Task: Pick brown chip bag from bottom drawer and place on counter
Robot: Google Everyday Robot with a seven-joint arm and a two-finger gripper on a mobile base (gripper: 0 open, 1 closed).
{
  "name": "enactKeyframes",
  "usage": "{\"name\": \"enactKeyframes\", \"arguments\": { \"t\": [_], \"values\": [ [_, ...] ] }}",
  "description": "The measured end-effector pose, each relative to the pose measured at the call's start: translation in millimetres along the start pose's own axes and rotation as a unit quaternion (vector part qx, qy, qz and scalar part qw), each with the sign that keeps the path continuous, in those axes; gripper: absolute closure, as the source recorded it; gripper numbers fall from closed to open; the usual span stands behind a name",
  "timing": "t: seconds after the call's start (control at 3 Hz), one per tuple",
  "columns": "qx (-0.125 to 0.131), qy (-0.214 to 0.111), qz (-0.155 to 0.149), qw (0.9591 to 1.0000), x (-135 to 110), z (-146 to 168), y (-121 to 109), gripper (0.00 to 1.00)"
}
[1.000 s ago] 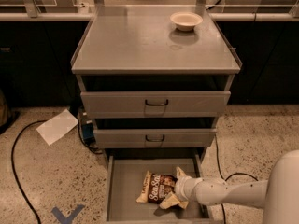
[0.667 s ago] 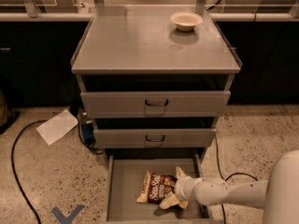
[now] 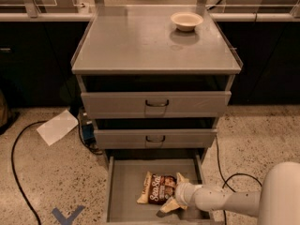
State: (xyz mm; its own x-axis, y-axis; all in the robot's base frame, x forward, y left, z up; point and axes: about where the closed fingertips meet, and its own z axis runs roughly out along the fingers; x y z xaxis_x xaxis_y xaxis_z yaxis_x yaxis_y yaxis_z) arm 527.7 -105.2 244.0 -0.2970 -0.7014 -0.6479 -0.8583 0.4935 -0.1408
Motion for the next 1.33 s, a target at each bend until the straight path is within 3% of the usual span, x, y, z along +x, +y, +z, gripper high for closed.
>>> {"name": "enactKeyframes", "arguments": {
  "t": [0.33, 0.67, 1.33],
  "values": [
    [0.009, 0.023, 0.014, 0.9996, 45, 43, -8, 0.0],
    [0.0, 0.055, 0.036, 0.9978, 88, 87, -6, 0.0],
    [0.007, 0.053, 0.038, 0.9979, 89, 91, -13, 0.42]
  ]
}}
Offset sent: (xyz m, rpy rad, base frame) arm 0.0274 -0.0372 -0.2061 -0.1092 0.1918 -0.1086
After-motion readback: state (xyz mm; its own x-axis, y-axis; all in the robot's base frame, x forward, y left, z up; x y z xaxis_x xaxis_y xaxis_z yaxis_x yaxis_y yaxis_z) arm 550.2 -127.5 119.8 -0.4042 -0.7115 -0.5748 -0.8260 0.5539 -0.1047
